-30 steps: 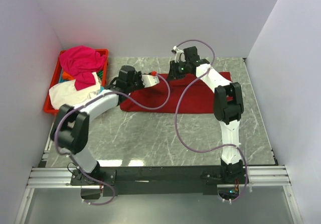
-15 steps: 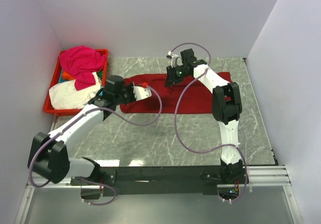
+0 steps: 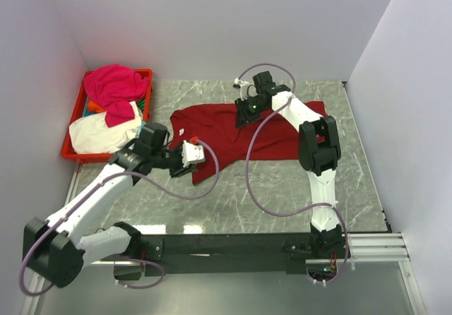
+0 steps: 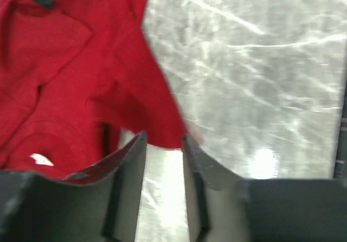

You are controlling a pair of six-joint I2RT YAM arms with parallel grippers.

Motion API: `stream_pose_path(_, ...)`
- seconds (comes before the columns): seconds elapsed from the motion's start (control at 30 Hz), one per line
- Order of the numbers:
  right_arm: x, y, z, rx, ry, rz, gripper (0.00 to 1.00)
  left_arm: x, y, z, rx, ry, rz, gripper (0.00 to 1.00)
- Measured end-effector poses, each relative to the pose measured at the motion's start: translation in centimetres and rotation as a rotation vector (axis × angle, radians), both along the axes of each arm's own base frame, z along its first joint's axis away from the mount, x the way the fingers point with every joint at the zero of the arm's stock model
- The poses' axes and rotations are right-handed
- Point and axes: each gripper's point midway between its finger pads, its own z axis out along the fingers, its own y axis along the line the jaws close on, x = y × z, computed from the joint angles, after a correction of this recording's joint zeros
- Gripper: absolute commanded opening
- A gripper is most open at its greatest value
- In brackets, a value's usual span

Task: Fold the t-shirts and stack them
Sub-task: Fold the tshirt

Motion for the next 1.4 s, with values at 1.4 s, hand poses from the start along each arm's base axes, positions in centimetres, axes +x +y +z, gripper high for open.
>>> stream_pose_path(1.4,-1.7,3.6,-5.6,-0.554,-0.170,0.086,0.21,3.4,7.0,6.3,-0.305,-0.191,0.722,0.81)
